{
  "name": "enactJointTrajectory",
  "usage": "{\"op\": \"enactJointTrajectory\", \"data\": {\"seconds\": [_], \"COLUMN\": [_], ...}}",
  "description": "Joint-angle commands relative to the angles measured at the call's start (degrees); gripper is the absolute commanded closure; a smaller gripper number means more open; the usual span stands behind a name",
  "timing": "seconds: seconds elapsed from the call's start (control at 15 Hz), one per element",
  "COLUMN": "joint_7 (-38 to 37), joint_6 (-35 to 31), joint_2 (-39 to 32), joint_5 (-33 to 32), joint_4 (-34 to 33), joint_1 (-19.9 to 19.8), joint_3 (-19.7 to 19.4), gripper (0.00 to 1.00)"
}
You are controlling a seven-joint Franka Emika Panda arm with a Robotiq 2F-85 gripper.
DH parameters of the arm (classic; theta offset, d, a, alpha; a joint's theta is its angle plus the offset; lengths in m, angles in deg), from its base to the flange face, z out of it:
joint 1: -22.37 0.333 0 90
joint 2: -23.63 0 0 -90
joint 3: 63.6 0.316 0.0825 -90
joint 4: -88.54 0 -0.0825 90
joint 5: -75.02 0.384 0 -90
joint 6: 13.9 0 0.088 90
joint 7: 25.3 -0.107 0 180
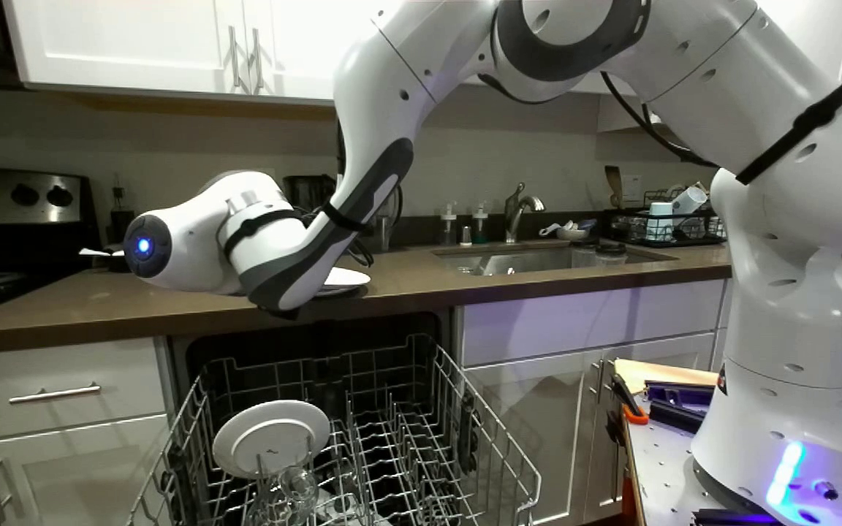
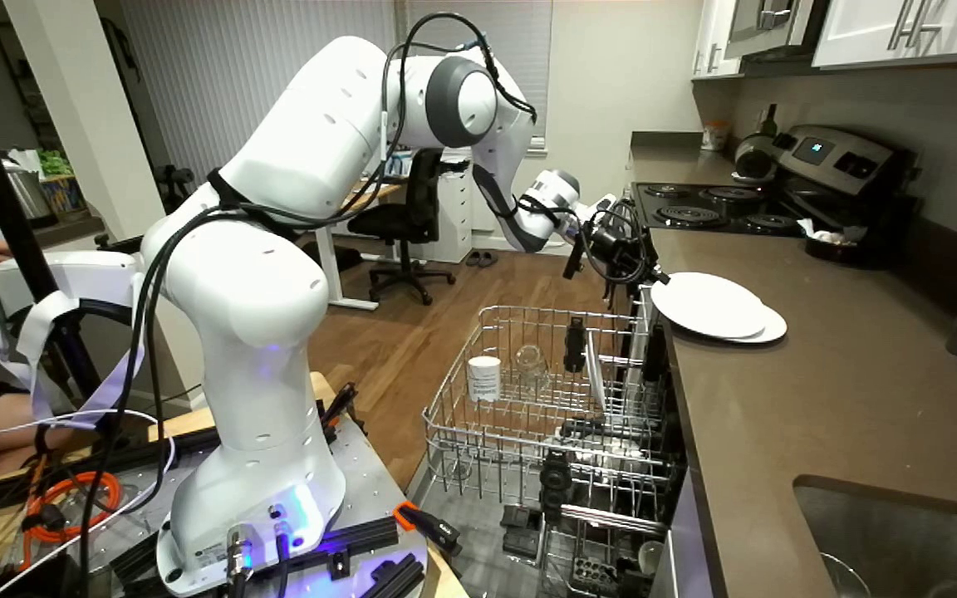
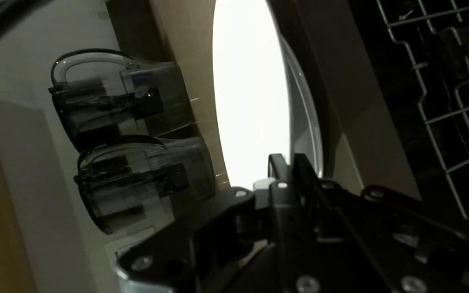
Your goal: Pick up the white plate from the countertop and put it in the dishwasher
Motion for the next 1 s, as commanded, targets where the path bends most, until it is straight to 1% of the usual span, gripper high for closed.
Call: {"op": "enactJointTrajectory", "data": {"seconds": [0.0, 0.33, 0.67, 0.93], "joint_7": [-2.0, -2.4, -4.5, -4.9], "joint_6": [2.6, 3.5, 6.2, 8.8], "joint_2": [3.0, 4.0, 5.2, 6.7], "joint_5": [-1.9, -3.9, -6.2, -5.8], "joint_4": [3.7, 5.7, 7.8, 9.8], "joint_1": [0.8, 1.5, 2.0, 1.9], "joint_3": [0.4, 0.7, 1.3, 2.6], "gripper": [0.93, 0.93, 0.93, 0.93]}}
